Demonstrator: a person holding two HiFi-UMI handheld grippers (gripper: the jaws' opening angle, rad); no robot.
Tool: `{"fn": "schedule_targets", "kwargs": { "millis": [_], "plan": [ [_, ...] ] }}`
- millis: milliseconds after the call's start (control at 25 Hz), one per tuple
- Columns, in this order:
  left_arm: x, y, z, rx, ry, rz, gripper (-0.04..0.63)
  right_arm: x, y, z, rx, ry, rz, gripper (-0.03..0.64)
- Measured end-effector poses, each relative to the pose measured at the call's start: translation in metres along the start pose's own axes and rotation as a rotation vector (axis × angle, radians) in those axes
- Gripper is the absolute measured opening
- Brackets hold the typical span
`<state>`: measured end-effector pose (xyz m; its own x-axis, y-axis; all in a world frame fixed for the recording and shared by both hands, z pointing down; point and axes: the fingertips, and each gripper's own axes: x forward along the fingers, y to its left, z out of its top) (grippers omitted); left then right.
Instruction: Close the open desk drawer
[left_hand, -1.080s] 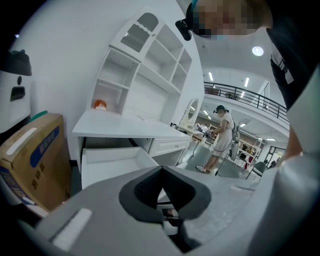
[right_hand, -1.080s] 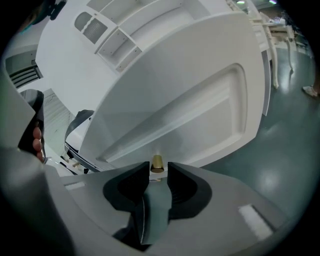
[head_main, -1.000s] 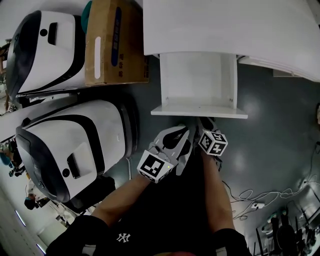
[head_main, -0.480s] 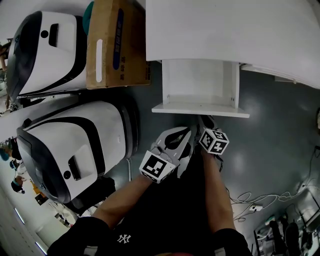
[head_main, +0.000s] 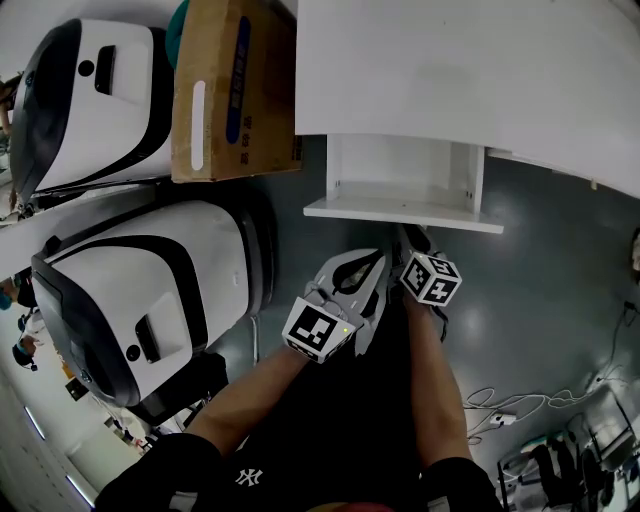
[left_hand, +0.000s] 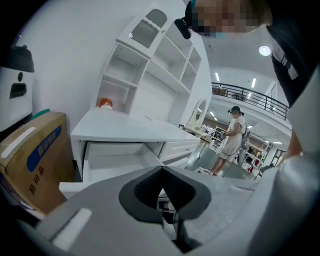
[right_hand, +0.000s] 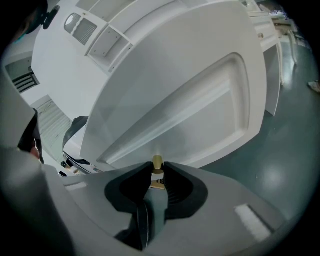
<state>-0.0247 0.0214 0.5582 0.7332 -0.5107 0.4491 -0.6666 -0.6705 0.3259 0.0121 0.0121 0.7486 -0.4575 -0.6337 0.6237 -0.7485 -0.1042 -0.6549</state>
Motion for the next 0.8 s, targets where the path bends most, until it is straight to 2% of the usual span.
{"fn": "schedule_targets", "kwargs": {
  "millis": [200, 800],
  "plan": [
    [0.009, 0.013, 0.006, -0.043, 0.006, 0.017, 0.0, 0.012, 0.001, 0.018, -0.01, 0.002, 0.005, 0.095],
    [0.029, 0.046, 0.034, -0.059, -0.013, 0.073, 0.0, 0.049, 0.004, 0.066, -0.035, 0.02, 0.039, 0.095]
  ]
}}
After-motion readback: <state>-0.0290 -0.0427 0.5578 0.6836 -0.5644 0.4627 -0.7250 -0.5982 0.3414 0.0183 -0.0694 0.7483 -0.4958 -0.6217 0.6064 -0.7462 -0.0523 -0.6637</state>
